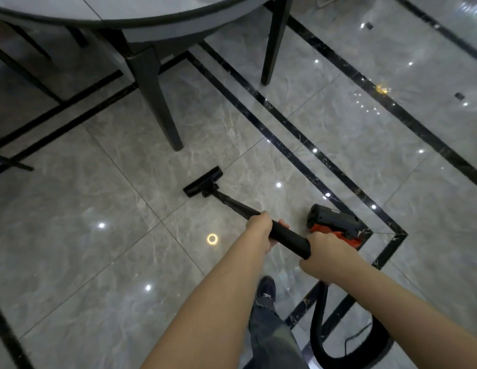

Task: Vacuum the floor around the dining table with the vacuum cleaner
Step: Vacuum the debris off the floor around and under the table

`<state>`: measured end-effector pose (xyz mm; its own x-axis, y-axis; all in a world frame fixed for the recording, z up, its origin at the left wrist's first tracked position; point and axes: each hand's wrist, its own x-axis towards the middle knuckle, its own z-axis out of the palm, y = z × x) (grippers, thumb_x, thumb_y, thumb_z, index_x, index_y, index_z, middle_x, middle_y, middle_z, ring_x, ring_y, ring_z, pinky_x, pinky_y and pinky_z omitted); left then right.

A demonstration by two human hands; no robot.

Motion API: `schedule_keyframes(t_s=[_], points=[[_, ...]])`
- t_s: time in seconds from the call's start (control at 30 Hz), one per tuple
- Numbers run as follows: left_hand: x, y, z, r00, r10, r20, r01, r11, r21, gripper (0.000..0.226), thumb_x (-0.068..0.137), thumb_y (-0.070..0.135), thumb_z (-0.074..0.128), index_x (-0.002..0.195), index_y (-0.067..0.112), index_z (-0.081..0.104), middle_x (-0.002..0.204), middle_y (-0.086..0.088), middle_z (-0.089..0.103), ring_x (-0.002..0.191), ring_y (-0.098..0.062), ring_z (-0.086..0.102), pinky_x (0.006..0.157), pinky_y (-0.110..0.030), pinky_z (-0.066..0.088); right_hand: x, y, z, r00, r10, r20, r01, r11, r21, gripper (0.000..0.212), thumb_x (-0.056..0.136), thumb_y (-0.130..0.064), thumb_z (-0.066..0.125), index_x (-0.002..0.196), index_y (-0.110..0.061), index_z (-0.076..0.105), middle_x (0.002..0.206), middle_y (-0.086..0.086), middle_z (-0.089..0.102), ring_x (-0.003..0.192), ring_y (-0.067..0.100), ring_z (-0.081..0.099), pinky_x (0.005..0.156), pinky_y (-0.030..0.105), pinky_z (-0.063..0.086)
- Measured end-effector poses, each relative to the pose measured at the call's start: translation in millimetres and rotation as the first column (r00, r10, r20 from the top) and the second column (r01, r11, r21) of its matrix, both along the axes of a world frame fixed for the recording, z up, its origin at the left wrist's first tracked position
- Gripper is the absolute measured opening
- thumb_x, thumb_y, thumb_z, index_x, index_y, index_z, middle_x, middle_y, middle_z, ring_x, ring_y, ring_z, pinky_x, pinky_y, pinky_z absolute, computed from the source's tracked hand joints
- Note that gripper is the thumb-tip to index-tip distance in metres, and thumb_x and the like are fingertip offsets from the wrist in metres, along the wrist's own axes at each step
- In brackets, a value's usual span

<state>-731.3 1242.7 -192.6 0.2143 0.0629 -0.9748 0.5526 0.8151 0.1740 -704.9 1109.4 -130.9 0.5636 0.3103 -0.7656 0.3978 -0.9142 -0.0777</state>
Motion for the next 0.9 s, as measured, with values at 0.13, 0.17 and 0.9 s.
schedule_keyframes(t_s=[0.13,0.17,0.9], points=[[25.4,-32.0,13.6,1.000,0.030,-0.010,-0.030,0.998,-0.056,0.044,0.103,0.027,0.048,0.140,0.005,0.040,0.081,-0.013,0.064,0.062,-0.018,0.064,0.060,-0.033,0.059,28.8,-29.7,19.4,1.000,-0.009,-0.006,0.009,0.999,-0.039,0.016,0.085,-0.027,0.061,0.101,-0.028,0.058,0.086,-0.004,0.064,0.073,0.013,0.066,0.071,0.032,0.061],[29.0,-36.8,16.2,0.999,0.038,-0.017,-0.039,0.997,-0.065,0.045,0.103,0.028,0.049,0.140,0.005,0.040,0.081,-0.013,0.064,0.063,-0.018,0.064,0.059,-0.033,0.059,33.9,-34.4,22.6,1.000,-0.002,-0.012,0.001,0.999,-0.040,0.016,0.086,-0.027,0.061,0.102,-0.028,0.059,0.086,-0.005,0.063,0.074,0.012,0.065,0.070,0.030,0.059],[76.5,-2.8,-3.6,0.999,-0.014,-0.033,0.015,0.999,0.031,0.040,0.105,0.026,0.045,0.139,0.004,0.040,0.072,-0.011,0.060,0.060,-0.019,0.062,0.049,-0.030,0.056,79.9,-4.1,-3.1,0.998,0.069,-0.002,-0.069,0.997,0.029,0.015,0.085,-0.026,0.060,0.100,-0.025,0.060,0.088,-0.003,0.064,0.079,0.019,0.068,0.073,0.035,0.061]])
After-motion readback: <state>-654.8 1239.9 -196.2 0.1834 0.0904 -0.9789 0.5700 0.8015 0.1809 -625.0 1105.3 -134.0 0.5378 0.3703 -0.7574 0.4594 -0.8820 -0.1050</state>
